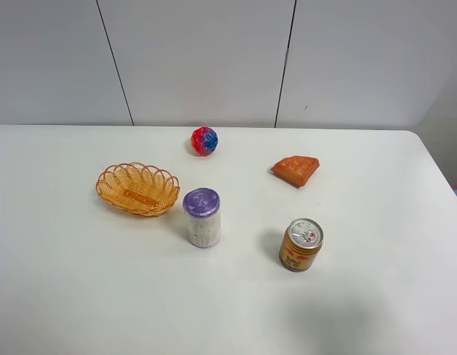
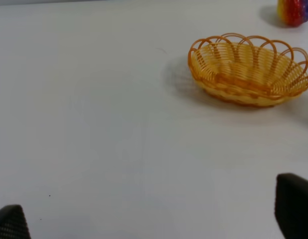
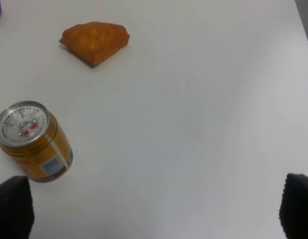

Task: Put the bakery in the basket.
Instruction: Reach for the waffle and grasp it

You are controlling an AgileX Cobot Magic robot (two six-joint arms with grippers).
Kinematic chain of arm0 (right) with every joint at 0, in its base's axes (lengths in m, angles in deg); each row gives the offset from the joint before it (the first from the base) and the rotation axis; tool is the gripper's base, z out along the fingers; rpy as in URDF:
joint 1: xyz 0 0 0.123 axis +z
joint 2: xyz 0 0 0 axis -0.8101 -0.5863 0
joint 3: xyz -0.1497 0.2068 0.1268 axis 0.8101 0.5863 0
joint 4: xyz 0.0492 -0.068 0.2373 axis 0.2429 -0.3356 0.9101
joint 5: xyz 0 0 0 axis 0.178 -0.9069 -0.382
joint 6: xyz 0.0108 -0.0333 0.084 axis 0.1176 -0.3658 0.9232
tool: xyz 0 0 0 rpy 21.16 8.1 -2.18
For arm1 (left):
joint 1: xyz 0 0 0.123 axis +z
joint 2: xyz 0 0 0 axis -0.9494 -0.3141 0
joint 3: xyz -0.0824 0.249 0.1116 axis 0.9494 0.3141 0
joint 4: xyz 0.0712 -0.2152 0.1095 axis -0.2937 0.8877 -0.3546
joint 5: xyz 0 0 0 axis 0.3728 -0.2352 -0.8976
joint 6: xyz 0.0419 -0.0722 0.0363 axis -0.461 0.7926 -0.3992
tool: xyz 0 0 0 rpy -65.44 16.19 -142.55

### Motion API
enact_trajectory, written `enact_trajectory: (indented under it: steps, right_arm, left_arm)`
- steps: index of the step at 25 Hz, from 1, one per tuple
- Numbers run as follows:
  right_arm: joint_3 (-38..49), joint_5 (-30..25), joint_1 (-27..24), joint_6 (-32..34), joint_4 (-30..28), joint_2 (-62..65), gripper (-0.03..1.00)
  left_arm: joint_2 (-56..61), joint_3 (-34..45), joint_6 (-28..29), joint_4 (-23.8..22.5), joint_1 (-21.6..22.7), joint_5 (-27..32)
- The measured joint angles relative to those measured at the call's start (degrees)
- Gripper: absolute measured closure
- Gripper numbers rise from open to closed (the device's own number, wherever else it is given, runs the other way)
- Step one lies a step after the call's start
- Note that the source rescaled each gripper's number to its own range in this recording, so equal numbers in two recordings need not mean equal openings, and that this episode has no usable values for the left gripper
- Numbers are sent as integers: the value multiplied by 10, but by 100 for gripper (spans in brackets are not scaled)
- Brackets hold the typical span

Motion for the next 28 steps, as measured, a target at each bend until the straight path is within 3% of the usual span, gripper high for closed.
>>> enact_trajectory:
  steps: [20,23,25,28]
  right_arm:
    - [0,0,3,0,2,-1,-3]
    - [-3,4,3,0,7,-55,-3]
    - [-17,30,7,-1,8,-115,-3]
    - [-57,113,12,-15,10,-236,-3]
  left_arm:
    - [0,0,0,0,0,0]
    - [0,0,0,0,0,0]
    - [0,0,0,0,0,0]
    - [0,0,0,0,0,0]
